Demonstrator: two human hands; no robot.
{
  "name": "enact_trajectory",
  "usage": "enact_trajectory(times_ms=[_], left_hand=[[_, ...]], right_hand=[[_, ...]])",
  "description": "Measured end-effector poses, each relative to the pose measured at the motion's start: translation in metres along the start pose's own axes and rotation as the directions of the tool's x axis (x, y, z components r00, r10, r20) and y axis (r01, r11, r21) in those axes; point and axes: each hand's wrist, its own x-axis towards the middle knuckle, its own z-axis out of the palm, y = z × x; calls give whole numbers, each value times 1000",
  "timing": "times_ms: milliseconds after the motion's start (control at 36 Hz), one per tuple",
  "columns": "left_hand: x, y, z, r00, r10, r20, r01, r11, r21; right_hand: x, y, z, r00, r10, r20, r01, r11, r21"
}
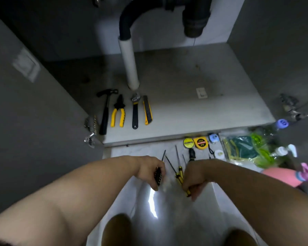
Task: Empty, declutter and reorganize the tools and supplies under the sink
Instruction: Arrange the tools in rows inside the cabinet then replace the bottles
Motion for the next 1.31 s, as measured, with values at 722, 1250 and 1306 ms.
enact_trajectory(times_ms=[722, 1250, 1306], left_hand=[[91, -24, -91, 582, -36, -813, 232, 965, 123], [107, -43, -84, 572, -33, -820, 324, 927, 189], [107, -43, -83, 576, -28, -817, 324, 926, 197]], right_hand=[[47, -21, -104, 704, -50, -709, 376, 872, 312], [100, -63, -112, 592, 26, -806, 232, 952, 201], [100, -62, -110, 589, 23, -807, 230, 954, 194]])
